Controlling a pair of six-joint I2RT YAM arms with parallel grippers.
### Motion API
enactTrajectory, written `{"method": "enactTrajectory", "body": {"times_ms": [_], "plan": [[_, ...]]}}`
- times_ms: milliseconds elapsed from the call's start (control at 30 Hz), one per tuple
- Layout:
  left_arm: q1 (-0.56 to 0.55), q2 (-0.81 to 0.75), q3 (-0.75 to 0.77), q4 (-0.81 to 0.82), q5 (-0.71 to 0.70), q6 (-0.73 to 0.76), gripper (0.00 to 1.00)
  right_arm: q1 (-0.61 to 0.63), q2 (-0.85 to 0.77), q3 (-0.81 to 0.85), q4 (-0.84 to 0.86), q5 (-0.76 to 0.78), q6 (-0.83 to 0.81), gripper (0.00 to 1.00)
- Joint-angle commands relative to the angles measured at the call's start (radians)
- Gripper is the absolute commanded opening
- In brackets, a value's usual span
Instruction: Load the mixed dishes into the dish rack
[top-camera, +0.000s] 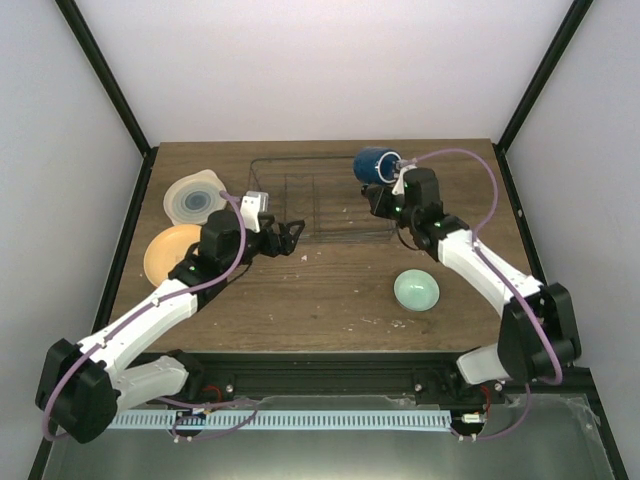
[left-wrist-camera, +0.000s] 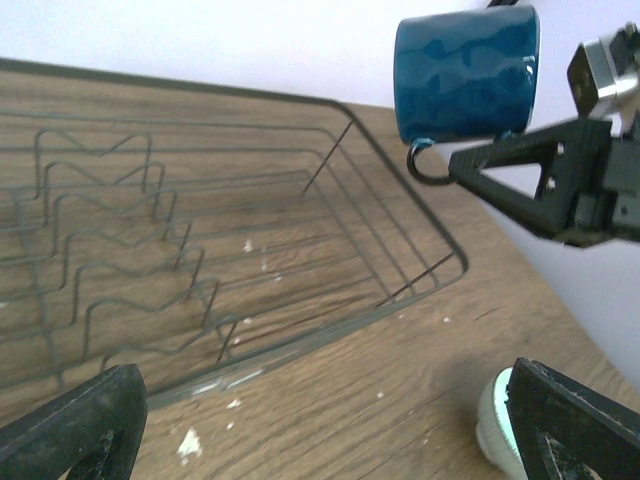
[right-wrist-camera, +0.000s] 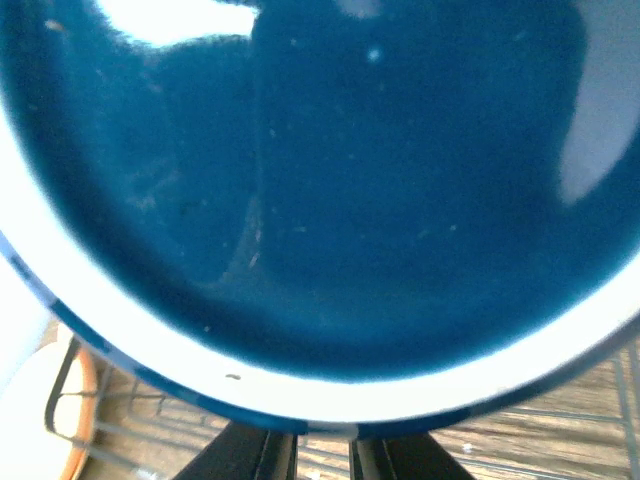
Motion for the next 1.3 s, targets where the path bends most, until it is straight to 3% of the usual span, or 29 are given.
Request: {"method": "enactTrajectory", "body": {"times_ms": [0,267,533,1267], "plan": [[0.004,-0.053,-0.014,-0.113,-0.064,0.055,1.0,0.02,0.086,0.149,-0.064,0.164,0.064,0.01],[0.004,-0.136,-0.054,-0.157,-0.09,0.067,1.0,0.073,0.3,0.356,-0.213,0.297,0.108,0.01],[0.004,-0.197,-0.087,-0.165,-0.091,0.072,1.0,0.098,0.41,0.513,-0.375,0.4,0.139,0.01],[0.006,-0.197,-0.098,-0.176,-0.06,0.088,1.0,0.1,0.578,0.607,-0.473,0.413,0.147,0.01]]}}
